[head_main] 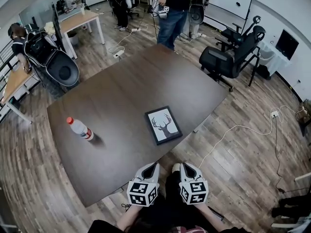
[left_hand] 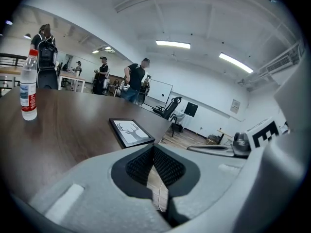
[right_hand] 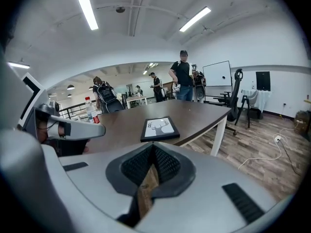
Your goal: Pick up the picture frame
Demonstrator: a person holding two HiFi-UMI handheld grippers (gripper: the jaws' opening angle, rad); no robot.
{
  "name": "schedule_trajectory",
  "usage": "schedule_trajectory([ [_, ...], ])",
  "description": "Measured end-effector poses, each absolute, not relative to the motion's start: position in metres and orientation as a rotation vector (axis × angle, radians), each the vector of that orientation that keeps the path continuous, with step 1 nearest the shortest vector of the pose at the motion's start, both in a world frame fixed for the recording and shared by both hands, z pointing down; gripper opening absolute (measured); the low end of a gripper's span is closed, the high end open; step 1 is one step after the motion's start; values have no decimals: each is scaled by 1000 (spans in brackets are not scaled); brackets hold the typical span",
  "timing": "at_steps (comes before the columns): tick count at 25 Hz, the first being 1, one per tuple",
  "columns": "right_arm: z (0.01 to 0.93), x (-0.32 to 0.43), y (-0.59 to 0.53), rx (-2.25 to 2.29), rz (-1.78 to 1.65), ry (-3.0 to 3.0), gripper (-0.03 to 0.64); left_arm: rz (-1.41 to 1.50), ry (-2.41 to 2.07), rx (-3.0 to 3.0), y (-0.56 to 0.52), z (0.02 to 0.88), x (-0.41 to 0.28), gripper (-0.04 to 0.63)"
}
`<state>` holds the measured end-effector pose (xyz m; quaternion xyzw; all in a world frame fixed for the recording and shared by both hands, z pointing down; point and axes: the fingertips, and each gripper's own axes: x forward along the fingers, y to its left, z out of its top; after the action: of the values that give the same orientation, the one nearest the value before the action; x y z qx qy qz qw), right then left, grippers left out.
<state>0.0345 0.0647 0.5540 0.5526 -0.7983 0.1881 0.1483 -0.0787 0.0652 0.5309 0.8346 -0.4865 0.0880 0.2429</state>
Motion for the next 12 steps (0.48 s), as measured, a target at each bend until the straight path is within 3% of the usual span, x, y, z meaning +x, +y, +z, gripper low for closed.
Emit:
schedule_trajectory([
  [12, 550, 30, -14, 1400, 500, -2404, 5, 176, -1495, 2138, 5, 532, -86, 10],
])
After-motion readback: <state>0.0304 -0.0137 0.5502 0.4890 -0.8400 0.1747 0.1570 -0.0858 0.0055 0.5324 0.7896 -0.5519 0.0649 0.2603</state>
